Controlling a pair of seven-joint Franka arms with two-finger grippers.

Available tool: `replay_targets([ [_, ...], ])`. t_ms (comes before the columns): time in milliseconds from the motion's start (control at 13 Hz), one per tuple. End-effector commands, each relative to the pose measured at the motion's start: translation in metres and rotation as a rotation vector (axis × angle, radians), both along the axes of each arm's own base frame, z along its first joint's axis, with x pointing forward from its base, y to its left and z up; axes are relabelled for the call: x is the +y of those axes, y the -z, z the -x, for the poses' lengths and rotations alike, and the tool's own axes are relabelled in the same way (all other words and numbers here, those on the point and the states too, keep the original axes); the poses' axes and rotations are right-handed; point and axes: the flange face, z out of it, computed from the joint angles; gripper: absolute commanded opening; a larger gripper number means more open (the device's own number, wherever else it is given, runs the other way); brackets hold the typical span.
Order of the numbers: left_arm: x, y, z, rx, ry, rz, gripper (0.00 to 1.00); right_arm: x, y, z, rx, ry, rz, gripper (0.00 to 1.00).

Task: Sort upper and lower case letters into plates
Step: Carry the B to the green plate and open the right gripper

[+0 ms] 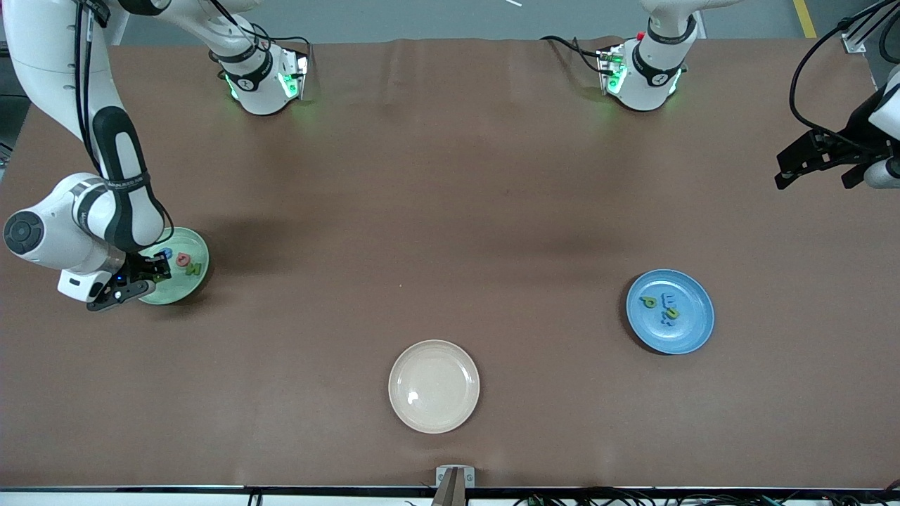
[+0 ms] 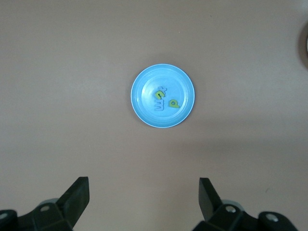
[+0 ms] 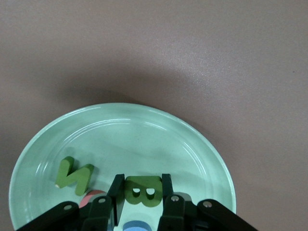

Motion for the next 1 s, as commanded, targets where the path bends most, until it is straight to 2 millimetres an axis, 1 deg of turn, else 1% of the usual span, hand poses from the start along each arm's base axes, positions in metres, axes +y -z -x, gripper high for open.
replay_targets([
  [0,0.002,-0.001,0.000,-0.011,0.015,-0.004,1.00,-0.003,0.003,-0.004,-0.018,0.009,-0.009,0.30],
  [77,0.002,-0.003,0.000,-0.014,0.015,-0.004,1.00,-0.002,0.003,-0.004,-0.019,0.011,-0.010,0.57],
  [154,0.001,-0.003,0.000,-0.014,0.016,-0.003,1.00,0.000,0.002,-0.005,-0.019,0.019,-0.011,0.95],
  [307,0.001,-0.004,0.000,-0.015,0.015,0.002,1.00,0.007,-0.010,-0.008,-0.034,0.034,-0.021,0.95],
  [384,0.001,-0.004,0.000,-0.017,0.015,0.005,1.00,0.010,-0.025,-0.011,-0.053,0.061,-0.030,0.95],
  [461,0.001,-0.005,0.000,-0.018,0.015,0.006,1.00,0.019,-0.039,-0.010,-0.040,0.098,-0.058,0.95],
  [614,0.001,-0.006,0.001,-0.020,0.015,0.006,1.00,0.044,-0.080,-0.008,-0.008,0.228,-0.118,0.95],
  [691,0.001,-0.007,0.001,-0.021,0.014,0.008,1.00,0.059,-0.097,-0.006,0.014,0.277,-0.138,0.95],
  [844,-0.001,-0.009,0.003,-0.018,0.004,0.006,1.00,0.091,-0.132,-0.005,0.018,0.313,-0.165,0.95],
  [921,-0.003,-0.009,0.003,-0.017,0.007,0.006,1.00,0.100,-0.150,-0.002,0.023,0.332,-0.176,0.95],
])
